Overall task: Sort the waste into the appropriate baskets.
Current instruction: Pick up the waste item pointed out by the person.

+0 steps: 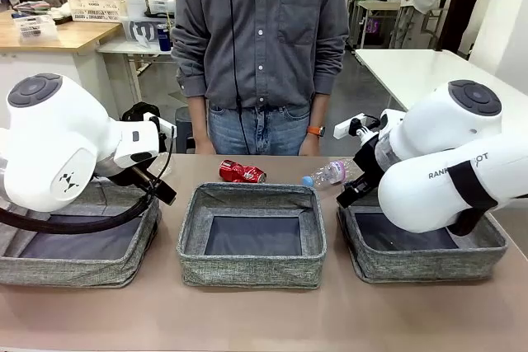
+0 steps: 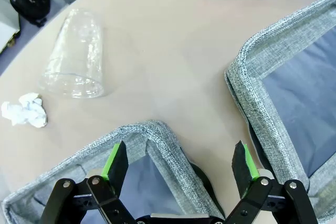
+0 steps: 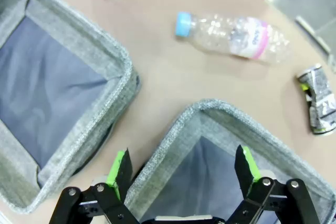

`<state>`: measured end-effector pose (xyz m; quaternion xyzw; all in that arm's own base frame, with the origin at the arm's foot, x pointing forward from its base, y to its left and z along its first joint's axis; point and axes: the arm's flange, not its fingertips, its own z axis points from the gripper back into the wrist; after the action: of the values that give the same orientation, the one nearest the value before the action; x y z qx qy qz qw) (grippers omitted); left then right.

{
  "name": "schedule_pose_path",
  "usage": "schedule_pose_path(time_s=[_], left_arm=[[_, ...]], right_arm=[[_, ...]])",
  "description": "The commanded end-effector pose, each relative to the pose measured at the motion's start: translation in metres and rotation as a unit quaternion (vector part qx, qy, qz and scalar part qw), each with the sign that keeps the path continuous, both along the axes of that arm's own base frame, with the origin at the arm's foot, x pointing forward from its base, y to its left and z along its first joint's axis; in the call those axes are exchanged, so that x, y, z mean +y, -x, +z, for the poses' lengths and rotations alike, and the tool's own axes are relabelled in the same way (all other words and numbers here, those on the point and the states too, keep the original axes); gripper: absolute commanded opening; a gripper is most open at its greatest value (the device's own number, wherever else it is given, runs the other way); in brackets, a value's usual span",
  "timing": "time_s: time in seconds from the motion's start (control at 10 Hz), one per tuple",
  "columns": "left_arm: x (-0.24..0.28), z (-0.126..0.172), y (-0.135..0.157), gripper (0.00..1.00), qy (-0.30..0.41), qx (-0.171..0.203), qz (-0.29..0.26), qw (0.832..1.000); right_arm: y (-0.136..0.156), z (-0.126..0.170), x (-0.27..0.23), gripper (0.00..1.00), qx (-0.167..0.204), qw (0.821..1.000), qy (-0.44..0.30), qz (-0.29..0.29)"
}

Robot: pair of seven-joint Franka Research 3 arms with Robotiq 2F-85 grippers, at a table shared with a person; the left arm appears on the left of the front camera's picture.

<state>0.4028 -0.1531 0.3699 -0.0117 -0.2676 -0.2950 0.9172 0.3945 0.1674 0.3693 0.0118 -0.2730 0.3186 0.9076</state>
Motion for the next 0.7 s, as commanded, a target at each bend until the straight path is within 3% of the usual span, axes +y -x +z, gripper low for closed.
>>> schedule_pose_path(time_s=[0.0, 0.5, 0.6], left_arm=[[0.001, 0.0, 0.0, 1.0, 0.0, 0.0, 0.001, 1.0], [0.0, 0.0, 0.0, 1.0, 0.0, 0.0, 0.0, 1.0], [0.004, 0.05, 0.015, 1.0, -0.002, 0.009, -0.012, 1.0]], right_arm=[[0.0, 0.0, 0.0, 1.0, 0.0, 1.0, 0.0, 0.0], [0.0, 0.0, 0.0, 1.0, 0.0, 1.0, 0.0, 0.0], [0.009, 0.047, 0.002, 1.0, 0.02, 0.999, -0.031, -0.006]])
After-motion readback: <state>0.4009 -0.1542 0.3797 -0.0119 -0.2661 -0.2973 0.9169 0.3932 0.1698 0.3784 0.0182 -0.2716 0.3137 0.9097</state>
